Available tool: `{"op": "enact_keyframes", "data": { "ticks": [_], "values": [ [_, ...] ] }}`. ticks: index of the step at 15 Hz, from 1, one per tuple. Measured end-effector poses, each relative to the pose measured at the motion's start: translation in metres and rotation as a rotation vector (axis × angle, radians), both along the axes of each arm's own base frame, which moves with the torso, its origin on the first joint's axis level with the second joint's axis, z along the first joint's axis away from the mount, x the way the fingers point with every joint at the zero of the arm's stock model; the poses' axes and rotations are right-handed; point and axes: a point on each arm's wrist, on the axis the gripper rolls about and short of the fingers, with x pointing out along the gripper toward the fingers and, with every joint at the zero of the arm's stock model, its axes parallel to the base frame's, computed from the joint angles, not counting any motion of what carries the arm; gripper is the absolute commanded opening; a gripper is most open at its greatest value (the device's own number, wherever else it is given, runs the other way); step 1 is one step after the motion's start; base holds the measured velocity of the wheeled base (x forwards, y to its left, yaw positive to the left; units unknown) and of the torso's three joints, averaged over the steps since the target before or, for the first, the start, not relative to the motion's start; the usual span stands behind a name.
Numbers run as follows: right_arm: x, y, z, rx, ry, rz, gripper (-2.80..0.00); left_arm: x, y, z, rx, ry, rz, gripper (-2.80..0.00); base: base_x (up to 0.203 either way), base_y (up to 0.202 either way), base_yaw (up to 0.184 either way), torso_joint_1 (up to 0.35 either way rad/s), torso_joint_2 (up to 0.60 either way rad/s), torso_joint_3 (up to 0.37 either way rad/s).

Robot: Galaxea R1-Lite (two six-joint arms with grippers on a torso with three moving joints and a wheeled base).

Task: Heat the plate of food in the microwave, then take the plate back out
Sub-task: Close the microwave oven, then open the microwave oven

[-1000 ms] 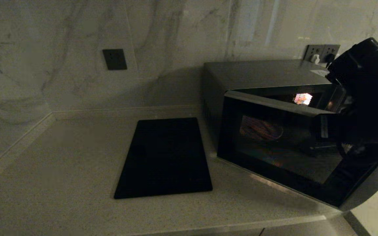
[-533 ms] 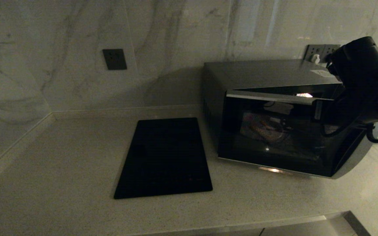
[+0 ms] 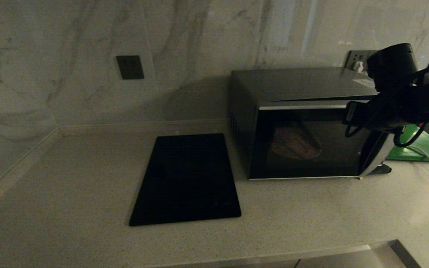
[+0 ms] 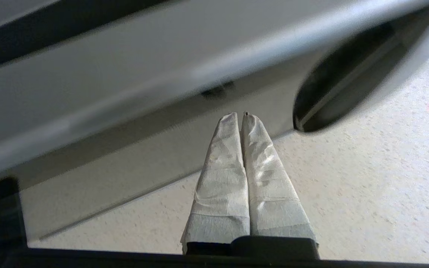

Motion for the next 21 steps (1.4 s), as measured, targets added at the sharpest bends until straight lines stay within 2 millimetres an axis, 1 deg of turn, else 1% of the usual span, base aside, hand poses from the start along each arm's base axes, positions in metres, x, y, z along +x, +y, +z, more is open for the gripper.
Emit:
{"op": "enact_keyframes", "data": {
  "ticks": [7,11,14,16,18,20,21],
  "values": [
    [0.02,-0.006,-0.002,0.042,-0.064,0.013,-2.8,0.0,0.0,0.0,0.0,0.0,0.0,-2.8,0.0,0.0,0.0,0.0,0.0,0.0],
    [0.026,-0.011,-0.004,0.069,-0.114,0.015,-2.8,0.0,0.0,0.0,0.0,0.0,0.0,-2.8,0.0,0.0,0.0,0.0,0.0,0.0],
    [0.025,-0.014,-0.006,0.075,-0.108,0.015,-2.8,0.0,0.0,0.0,0.0,0.0,0.0,-2.8,0.0,0.0,0.0,0.0,0.0,0.0],
    [0.022,-0.018,-0.002,0.09,-0.118,0.015,-2.8,0.0,0.0,0.0,0.0,0.0,0.0,-2.8,0.0,0.0,0.0,0.0,0.0,0.0],
    [0.014,-0.022,0.003,0.099,-0.13,0.002,-2.8,0.0,0.0,0.0,0.0,0.0,0.0,-2.8,0.0,0.0,0.0,0.0,0.0,0.0],
    [-0.002,-0.029,0.009,0.108,-0.14,-0.008,-2.8,0.0,0.0,0.0,0.0,0.0,0.0,-2.8,0.0,0.0,0.0,0.0,0.0,0.0],
    [-0.012,-0.032,0.015,0.119,-0.151,-0.01,-2.8,0.0,0.0,0.0,0.0,0.0,0.0,-2.8,0.0,0.0,0.0,0.0,0.0,0.0]
  ]
}}
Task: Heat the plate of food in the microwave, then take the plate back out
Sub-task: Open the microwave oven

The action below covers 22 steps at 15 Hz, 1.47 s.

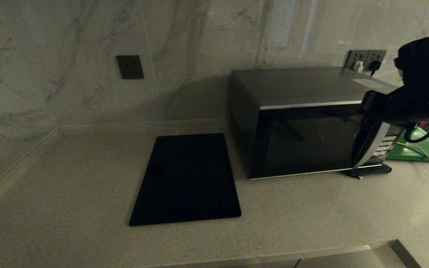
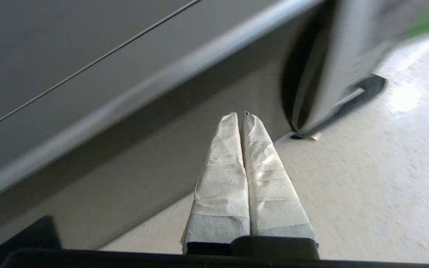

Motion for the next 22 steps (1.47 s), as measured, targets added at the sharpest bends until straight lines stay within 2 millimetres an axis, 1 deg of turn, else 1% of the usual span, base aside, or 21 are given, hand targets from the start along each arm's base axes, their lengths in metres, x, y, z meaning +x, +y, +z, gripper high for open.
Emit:
{"op": "enact_keyframes", "data": {
  "ticks": [2,5,8,10,13,16,19,22],
  "values": [
    [-0.024,-0.012,0.01,0.022,-0.025,-0.01,-2.8,0.0,0.0,0.0,0.0,0.0,0.0,-2.8,0.0,0.0,0.0,0.0,0.0,0.0],
    [-0.053,-0.053,0.013,0.101,-0.032,-0.013,-2.8,0.0,0.0,0.0,0.0,0.0,0.0,-2.8,0.0,0.0,0.0,0.0,0.0,0.0],
    [-0.074,-0.098,0.0,0.274,-0.022,0.009,-2.8,0.0,0.0,0.0,0.0,0.0,0.0,-2.8,0.0,0.0,0.0,0.0,0.0,0.0],
    [-0.081,-0.127,-0.014,0.457,-0.017,0.042,-2.8,0.0,0.0,0.0,0.0,0.0,0.0,-2.8,0.0,0.0,0.0,0.0,0.0,0.0],
    [-0.076,-0.162,-0.038,0.662,0.003,0.121,-2.8,0.0,0.0,0.0,0.0,0.0,0.0,-2.8,0.0,0.0,0.0,0.0,0.0,0.0],
    [-0.063,-0.19,-0.065,0.779,0.002,0.153,-2.8,0.0,0.0,0.0,0.0,0.0,0.0,-2.8,0.0,0.0,0.0,0.0,0.0,0.0],
    [-0.05,-0.216,-0.093,0.801,0.001,0.115,-2.8,0.0,0.0,0.0,0.0,0.0,0.0,-2.8,0.0,0.0,0.0,0.0,0.0,0.0],
    [-0.038,-0.231,-0.116,0.794,0.005,0.098,-2.8,0.0,0.0,0.0,0.0,0.0,0.0,-2.8,0.0,0.0,0.0,0.0,0.0,0.0]
  ]
}}
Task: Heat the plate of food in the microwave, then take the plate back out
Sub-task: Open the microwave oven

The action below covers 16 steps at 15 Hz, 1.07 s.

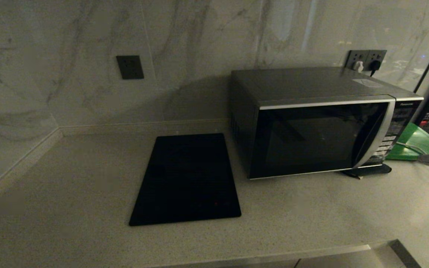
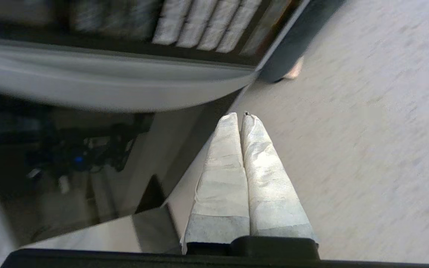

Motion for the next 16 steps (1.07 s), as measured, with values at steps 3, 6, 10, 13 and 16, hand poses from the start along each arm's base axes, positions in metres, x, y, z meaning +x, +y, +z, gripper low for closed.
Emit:
{"op": "enact_keyframes", "data": {
  "ticks": [3,6,10,13,16],
  "values": [
    [0.012,-0.007,-0.016,-0.023,0.017,0.0,-2.8,0.0,0.0,0.0,0.0,0.0,0.0,-2.8,0.0,0.0,0.0,0.0,0.0,0.0],
    [0.028,-0.006,-0.031,-0.036,0.059,-0.01,-2.8,0.0,0.0,0.0,0.0,0.0,0.0,-2.8,0.0,0.0,0.0,0.0,0.0,0.0],
    [0.045,-0.004,-0.042,-0.028,0.069,0.014,-2.8,0.0,0.0,0.0,0.0,0.0,0.001,-2.8,0.0,0.0,0.0,0.0,0.0,0.0],
    [0.058,-0.005,-0.044,-0.03,0.062,0.027,-2.8,0.0,0.0,0.0,0.0,0.0,0.0,-2.8,0.0,0.0,0.0,0.0,0.0,0.0],
    [0.069,-0.006,-0.049,-0.033,0.059,0.035,-2.8,0.0,0.0,0.0,0.0,0.0,0.001,-2.8,0.0,0.0,0.0,0.0,0.0,0.0]
  ]
}}
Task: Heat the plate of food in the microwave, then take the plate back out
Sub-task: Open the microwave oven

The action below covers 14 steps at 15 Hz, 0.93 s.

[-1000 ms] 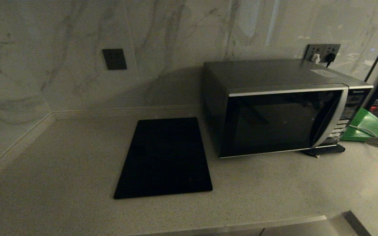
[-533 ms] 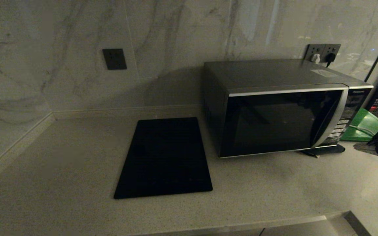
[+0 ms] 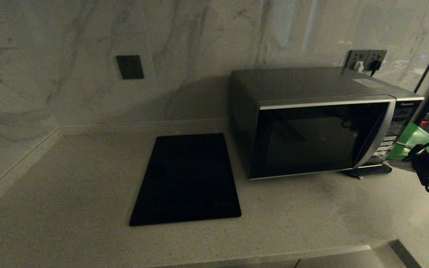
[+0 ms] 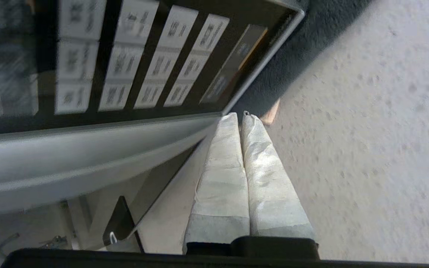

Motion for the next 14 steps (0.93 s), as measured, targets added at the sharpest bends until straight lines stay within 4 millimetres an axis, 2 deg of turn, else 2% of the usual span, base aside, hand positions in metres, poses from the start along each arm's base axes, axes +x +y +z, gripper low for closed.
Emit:
{"op": "enact_keyframes", "data": {
  "ticks": [6,14],
  "values": [
    [0.017,0.0,-0.018,0.013,0.017,0.017,-2.8,0.0,0.0,0.0,0.0,0.0,0.0,-2.8,0.0,0.0,0.0,0.0,0.0,0.0],
    [0.037,-0.004,-0.022,-0.009,0.0,0.002,-2.8,0.0,0.0,0.0,0.0,0.0,0.0,-2.8,0.0,0.0,0.0,0.0,0.0,0.0]
  ]
}}
